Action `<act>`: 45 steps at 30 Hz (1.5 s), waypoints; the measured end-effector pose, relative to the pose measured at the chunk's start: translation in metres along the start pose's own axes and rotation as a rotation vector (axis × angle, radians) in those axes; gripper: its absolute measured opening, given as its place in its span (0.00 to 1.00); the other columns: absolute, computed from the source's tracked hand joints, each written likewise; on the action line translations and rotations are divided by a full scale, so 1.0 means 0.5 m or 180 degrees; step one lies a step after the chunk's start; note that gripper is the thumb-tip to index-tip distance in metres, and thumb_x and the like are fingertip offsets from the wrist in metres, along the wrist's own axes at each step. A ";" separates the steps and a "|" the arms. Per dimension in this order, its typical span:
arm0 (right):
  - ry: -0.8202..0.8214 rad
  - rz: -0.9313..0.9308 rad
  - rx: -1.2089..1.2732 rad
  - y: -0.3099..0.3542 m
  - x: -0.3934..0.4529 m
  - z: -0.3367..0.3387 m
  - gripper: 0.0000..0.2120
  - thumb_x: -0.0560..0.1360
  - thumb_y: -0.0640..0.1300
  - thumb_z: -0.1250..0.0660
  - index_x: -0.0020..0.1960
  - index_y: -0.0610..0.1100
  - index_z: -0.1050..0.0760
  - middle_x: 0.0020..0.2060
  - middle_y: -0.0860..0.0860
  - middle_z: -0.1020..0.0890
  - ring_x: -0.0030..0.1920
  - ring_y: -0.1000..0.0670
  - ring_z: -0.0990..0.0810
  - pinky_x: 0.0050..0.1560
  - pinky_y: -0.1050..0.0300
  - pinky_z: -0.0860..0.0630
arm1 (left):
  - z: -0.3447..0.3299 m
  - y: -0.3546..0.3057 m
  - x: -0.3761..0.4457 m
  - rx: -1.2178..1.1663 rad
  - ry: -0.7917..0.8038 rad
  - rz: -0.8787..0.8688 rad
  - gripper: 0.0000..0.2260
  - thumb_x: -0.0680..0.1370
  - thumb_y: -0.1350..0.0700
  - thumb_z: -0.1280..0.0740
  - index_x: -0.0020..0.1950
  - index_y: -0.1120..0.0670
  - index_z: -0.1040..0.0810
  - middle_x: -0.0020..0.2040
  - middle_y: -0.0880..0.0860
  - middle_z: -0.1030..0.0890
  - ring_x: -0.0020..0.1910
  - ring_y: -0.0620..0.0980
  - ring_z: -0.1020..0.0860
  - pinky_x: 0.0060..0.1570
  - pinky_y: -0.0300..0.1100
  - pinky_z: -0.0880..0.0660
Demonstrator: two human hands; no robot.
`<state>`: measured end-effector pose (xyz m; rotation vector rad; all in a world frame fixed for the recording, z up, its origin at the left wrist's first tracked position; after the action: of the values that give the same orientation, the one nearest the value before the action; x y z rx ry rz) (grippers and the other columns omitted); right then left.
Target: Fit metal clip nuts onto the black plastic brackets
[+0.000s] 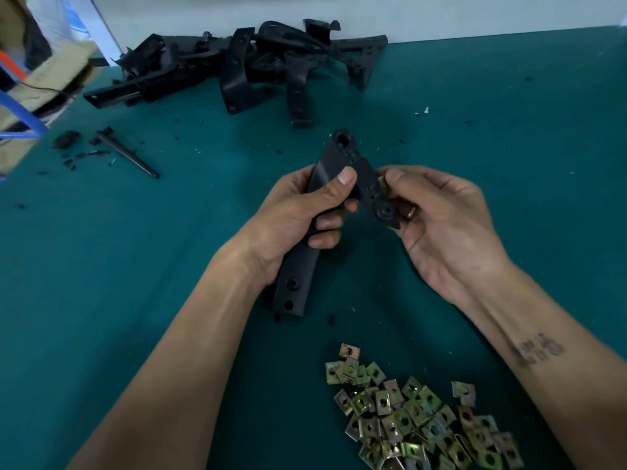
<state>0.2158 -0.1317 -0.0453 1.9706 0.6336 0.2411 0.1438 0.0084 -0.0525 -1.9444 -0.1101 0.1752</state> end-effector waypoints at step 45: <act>0.0519 0.0563 -0.2393 0.074 -0.017 0.000 0.05 0.69 0.46 0.29 0.38 0.53 0.14 0.33 0.52 0.17 0.38 0.52 0.25 0.47 0.51 0.28 | -0.027 -0.009 -0.006 0.0701 -0.0104 -0.0063 0.06 0.81 0.59 0.34 0.47 0.58 0.29 0.33 0.53 0.30 0.25 0.44 0.38 0.21 0.34 0.40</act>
<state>0.2209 -0.1493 -0.0120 1.2824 0.3855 0.6520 0.1434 -0.0025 -0.0430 -1.7210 -0.1263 0.1978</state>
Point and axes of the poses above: each hand's wrist, its own x-axis towards the middle knuckle, its own z-axis out of the back of the hand, y = z × x, the point moved 5 cm from there along x, towards the middle knuckle
